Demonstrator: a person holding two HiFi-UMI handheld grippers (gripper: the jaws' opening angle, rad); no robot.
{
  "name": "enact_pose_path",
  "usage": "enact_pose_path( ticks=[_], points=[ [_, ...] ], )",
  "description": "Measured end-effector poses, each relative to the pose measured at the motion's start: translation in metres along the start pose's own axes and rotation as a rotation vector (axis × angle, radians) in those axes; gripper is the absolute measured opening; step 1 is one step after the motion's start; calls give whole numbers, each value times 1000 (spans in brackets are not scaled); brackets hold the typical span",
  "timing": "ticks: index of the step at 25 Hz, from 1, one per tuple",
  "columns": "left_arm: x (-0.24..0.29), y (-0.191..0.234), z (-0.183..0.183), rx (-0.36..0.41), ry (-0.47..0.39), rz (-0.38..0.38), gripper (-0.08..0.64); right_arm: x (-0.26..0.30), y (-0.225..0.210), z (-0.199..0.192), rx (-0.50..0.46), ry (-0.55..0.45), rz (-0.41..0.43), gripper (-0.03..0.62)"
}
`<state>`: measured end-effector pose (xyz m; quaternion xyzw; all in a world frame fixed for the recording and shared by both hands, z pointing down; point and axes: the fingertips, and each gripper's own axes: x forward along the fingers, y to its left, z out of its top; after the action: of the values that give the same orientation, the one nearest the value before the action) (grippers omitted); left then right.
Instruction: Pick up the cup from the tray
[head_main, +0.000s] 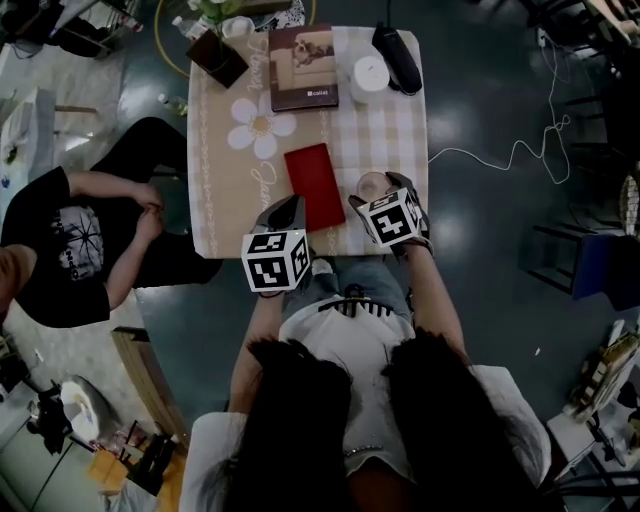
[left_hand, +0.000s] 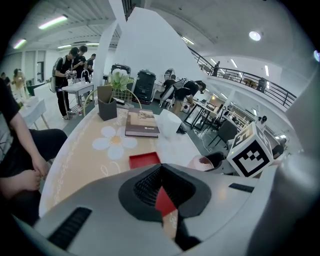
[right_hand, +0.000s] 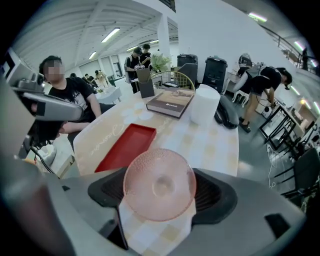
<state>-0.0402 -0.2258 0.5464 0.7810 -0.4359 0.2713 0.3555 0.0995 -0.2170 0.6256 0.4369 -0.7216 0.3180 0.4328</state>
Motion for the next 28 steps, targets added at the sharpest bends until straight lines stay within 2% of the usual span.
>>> enact_pose_path(
  ticks=[7, 12, 15, 22, 25, 28],
  points=[
    [4, -2, -2, -19, -1, -21, 6, 3, 2, -9, -11, 0, -2, 394],
    [4, -6, -3, -51, -15, -51, 6, 2, 0, -14, 70, -23, 13, 394],
    [4, -3, -5, -82, -17, -62, 6, 1, 0, -15, 74, -33, 17, 394],
    [-1, 1, -8, -74, -25, -52, 6, -19, -1, 1, 114, -151, 31, 394],
    [-3, -3, -5, -58, -38, -55, 6, -34, -5, 10, 95, -189, 15, 394],
    [-6, -7, -3, -40, -54, -60, 6, -53, -13, 18, 118, -255, -16, 394]
  ],
)
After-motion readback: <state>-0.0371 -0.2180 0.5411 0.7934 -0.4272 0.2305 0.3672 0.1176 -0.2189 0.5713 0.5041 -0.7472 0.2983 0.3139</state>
